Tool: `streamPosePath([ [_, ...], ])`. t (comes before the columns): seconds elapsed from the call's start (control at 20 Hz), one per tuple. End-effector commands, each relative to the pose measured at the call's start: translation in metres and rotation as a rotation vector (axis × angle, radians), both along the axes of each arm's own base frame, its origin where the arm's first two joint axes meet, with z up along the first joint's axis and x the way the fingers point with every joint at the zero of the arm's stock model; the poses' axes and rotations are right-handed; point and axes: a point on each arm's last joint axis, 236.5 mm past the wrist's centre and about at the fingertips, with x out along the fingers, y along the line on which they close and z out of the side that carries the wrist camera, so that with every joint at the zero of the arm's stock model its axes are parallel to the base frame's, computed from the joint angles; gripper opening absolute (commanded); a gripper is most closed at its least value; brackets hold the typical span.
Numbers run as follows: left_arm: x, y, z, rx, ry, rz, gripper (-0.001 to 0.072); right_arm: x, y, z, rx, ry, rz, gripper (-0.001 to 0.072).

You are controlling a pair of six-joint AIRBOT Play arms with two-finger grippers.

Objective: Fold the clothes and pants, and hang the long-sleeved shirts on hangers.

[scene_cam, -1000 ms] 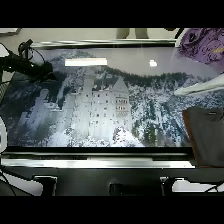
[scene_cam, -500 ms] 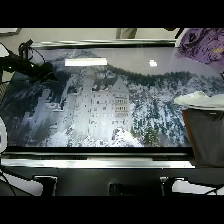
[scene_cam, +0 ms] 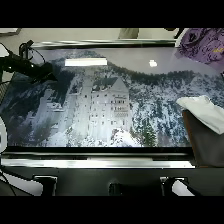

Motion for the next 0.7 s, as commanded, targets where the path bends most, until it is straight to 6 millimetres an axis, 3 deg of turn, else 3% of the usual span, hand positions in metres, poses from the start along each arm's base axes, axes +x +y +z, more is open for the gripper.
streamPosePath([
  [0.0,0.0,0.0,0.0,0.001,0.001,-0.001,0.0016,-0.039,0.002,-0.025,-0.061,0.038,-0.075,0.0041],
  [0.15,0.0,0.0,0.0,0.001,0.001,-0.001,0.0016,-0.061,0.005,-0.043,-0.081,0.075,-0.109,0.0041],
  [0.45,0.0,0.0,0.0,0.002,0.0,-0.004,0.0016,-0.086,0.005,-0.071,-0.097,0.167,-0.112,0.0041],
  [0.65,0.0,0.0,0.0,0.002,0.0,-0.004,0.0016,-0.106,0.009,-0.078,-0.089,0.25,-0.12,0.0042],
])
